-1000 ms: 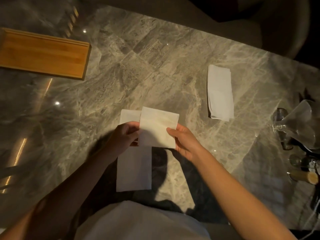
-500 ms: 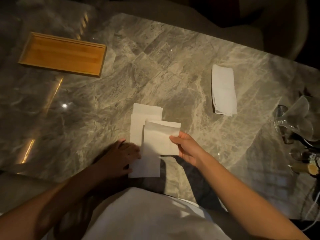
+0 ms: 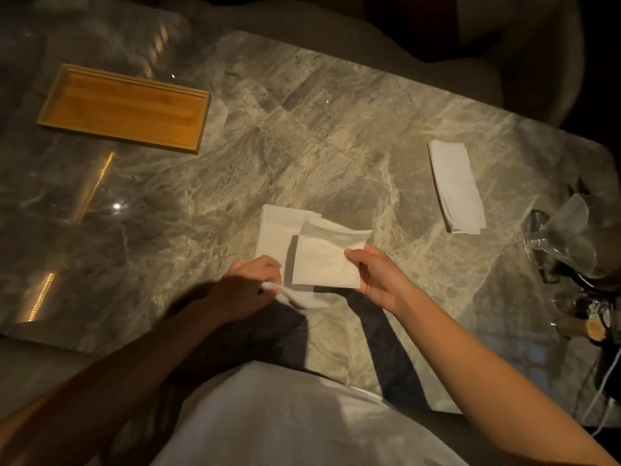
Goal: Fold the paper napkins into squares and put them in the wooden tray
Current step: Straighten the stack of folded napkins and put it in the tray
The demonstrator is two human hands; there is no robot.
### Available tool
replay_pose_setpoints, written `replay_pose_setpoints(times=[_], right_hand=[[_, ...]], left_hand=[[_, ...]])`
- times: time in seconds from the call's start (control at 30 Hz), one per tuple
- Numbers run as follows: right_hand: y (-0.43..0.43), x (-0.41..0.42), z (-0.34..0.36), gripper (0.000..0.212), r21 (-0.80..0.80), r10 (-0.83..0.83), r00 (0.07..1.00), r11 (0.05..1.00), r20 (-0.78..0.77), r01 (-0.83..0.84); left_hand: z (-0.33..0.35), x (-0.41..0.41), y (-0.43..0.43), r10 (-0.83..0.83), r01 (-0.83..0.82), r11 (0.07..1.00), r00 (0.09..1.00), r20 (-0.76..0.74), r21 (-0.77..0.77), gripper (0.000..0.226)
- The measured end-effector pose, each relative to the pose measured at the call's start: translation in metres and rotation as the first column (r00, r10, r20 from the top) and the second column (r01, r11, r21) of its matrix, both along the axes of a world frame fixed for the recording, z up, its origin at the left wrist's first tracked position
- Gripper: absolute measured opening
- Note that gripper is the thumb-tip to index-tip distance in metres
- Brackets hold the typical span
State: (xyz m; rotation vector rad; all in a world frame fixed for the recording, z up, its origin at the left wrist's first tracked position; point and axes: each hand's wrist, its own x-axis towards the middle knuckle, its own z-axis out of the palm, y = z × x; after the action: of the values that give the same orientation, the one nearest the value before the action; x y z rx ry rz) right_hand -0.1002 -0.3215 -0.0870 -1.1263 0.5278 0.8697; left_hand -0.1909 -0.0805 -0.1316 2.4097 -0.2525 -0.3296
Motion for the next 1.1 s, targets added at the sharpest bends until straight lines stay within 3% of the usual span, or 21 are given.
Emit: replay_pose_setpoints(times=[0.13, 0.27, 0.43, 0.5, 0.63, 0.7, 0.87, 1.0, 1.1], right_hand=[[-0.001, 0.013, 0.008, 0.025, 0.021, -0.058, 0.998, 0.998, -0.002, 0.058], [0.005, 0.018, 0.010, 0.027, 0.024, -0.024, 1.000, 0.999, 0.001, 0.024], [0.019, 0.011, 0.001, 0.024, -0.022, 0.082, 0.996, 0.996, -0.035, -0.083], [0.027, 0.008, -0.005, 0.025, -0.046, 0.108, 0.993, 0.993, -0.040, -0.110], [0.045, 0.008, -0.015, 0.028, -0.148, 0.123, 0.992, 0.981, -0.019, -0.124], [0.053, 0.010, -0.019, 0.031, -0.180, 0.105, 0.994, 0.978, -0.015, -0.106], [0.063, 0.014, -0.027, 0.032, -0.209, 0.044, 0.999, 0.977, -0.021, -0.047], [0.068, 0.019, -0.030, 0.031, -0.266, 0.011, 1.000, 0.964, -0.022, -0.016], [0.075, 0.023, -0.033, 0.029, -0.330, 0.024, 1.000, 0.944, 0.003, -0.022]], left_hand=[[0.001, 0.038, 0.007, 0.139, -0.178, 0.980, 0.928, -0.345, -0.084, 0.011], [-0.003, 0.068, 0.009, 0.201, -0.296, 0.936, 0.893, -0.404, -0.189, 0.029], [-0.008, 0.094, 0.011, 0.268, -0.427, 0.866, 0.834, -0.482, -0.258, 0.031], [-0.013, 0.102, 0.010, 0.295, -0.473, 0.850, 0.791, -0.536, -0.230, 0.027], [-0.019, 0.110, 0.004, 0.384, -0.622, 0.768, 0.636, -0.670, -0.151, 0.049], [-0.022, 0.109, 0.005, 0.410, -0.650, 0.748, 0.609, -0.679, -0.131, 0.055], [-0.021, 0.099, 0.013, 0.372, -0.510, 0.845, 0.777, -0.508, -0.160, 0.016], [-0.010, 0.087, 0.016, 0.413, -0.468, 0.881, 0.834, -0.366, -0.072, 0.009], [-0.005, 0.073, 0.018, 0.400, -0.412, 0.911, 0.868, -0.296, 0.020, 0.018]])
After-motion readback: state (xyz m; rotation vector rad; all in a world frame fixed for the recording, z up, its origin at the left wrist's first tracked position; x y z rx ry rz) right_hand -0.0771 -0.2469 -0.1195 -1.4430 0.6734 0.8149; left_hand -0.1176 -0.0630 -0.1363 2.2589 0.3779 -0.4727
